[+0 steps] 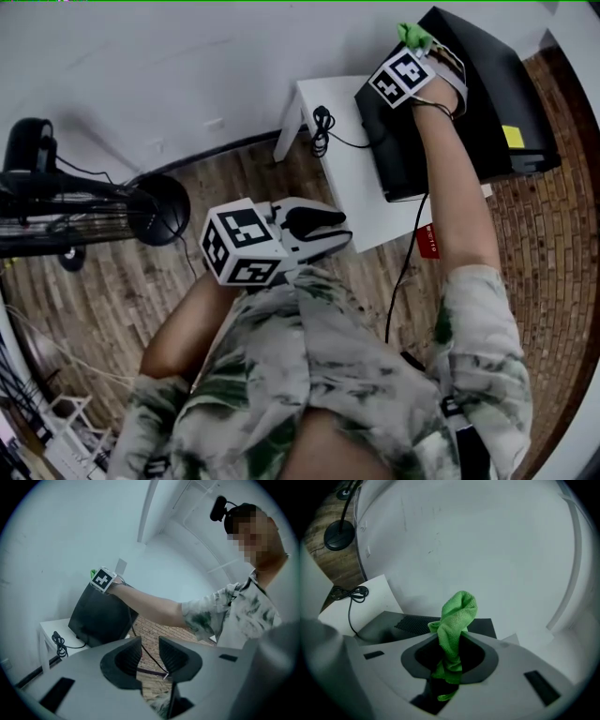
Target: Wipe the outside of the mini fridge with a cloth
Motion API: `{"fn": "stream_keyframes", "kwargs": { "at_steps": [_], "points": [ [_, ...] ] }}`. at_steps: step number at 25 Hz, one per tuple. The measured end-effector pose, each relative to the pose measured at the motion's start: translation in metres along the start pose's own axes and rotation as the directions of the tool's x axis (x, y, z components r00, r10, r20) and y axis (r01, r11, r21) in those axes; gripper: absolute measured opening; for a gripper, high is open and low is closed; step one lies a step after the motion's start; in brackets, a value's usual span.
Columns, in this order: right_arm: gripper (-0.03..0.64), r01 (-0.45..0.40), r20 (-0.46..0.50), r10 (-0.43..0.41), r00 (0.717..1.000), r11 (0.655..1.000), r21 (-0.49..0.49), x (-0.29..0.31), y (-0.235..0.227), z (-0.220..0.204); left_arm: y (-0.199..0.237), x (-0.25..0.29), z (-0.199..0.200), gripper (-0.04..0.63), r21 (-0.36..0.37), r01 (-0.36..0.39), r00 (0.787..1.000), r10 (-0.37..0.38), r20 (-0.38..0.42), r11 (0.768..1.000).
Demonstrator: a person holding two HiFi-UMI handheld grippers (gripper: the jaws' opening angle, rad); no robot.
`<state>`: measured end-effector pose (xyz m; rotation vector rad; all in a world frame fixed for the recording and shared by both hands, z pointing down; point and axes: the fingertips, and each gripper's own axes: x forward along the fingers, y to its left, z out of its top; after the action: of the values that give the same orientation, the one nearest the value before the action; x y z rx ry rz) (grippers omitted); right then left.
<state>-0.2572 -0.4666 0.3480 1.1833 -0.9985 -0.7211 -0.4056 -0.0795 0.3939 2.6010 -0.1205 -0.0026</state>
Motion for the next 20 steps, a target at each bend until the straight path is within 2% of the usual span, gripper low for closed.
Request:
{"fn": "stream_keyframes", "kwargs": {
  "at_steps": [10, 20],
  "points": [
    [0.104, -0.113, -0.008, 0.113, 0.994, 0.993, -0.030, 0.027, 0.078, 0.005, 0.011, 0.002, -0.006, 0.126, -0.024, -0.035, 0.999, 0.035, -0.005, 0.999],
    [0.104, -0.234, -0.024, 0.232, 0.972, 0.970, -0.069, 0.055, 0.167, 0.009, 0.030, 0.003, -0.014, 0.125, -0.059, -0.076, 0.997, 0.076, -0.006, 0.995]
  ]
}}
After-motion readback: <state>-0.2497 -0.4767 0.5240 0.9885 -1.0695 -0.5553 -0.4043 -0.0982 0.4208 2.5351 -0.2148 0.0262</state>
